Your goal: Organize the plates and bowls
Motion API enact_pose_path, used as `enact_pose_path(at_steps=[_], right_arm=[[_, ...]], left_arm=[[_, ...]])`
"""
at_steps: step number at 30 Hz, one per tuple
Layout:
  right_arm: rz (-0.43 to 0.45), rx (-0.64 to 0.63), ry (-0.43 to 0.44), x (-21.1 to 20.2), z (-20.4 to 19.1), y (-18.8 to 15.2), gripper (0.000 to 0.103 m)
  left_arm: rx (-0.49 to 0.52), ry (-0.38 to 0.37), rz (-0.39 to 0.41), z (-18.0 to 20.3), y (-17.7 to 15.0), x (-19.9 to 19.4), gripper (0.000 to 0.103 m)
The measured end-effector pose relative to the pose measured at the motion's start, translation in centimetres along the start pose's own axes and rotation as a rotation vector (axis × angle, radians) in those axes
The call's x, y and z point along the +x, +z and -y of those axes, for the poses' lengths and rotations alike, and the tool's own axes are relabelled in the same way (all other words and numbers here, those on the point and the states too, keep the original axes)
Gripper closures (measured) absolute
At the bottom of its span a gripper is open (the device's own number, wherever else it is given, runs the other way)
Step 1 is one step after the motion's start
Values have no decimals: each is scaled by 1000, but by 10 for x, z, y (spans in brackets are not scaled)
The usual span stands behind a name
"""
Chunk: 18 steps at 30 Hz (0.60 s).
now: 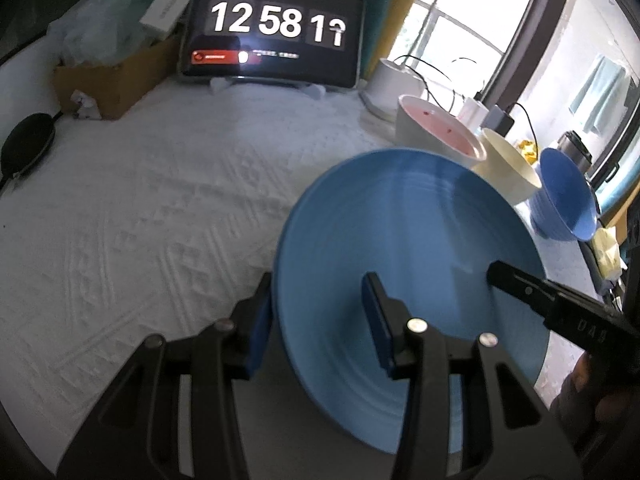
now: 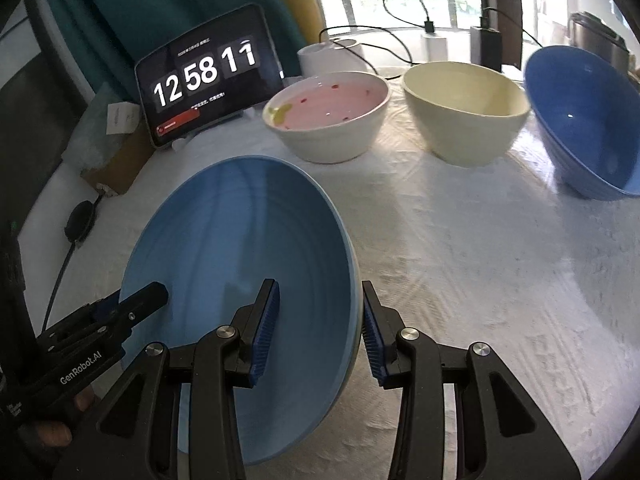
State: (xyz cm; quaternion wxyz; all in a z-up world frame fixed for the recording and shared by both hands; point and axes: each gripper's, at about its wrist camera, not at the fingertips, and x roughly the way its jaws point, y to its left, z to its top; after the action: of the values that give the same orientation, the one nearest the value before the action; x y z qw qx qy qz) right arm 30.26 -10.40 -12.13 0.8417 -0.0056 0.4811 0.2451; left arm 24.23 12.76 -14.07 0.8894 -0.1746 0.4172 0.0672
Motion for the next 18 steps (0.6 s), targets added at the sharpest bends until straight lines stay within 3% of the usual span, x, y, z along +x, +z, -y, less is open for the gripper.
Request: enact_pose_path(at_steps=[12,18], right_arm=[[-43,-7,-24,11,-5,3,58],[0,-15,-23,-4,-4,0,58]], left_arm=[[34,13,27,3,0,-4,57],[10,38,32,1,-1,-11,56]])
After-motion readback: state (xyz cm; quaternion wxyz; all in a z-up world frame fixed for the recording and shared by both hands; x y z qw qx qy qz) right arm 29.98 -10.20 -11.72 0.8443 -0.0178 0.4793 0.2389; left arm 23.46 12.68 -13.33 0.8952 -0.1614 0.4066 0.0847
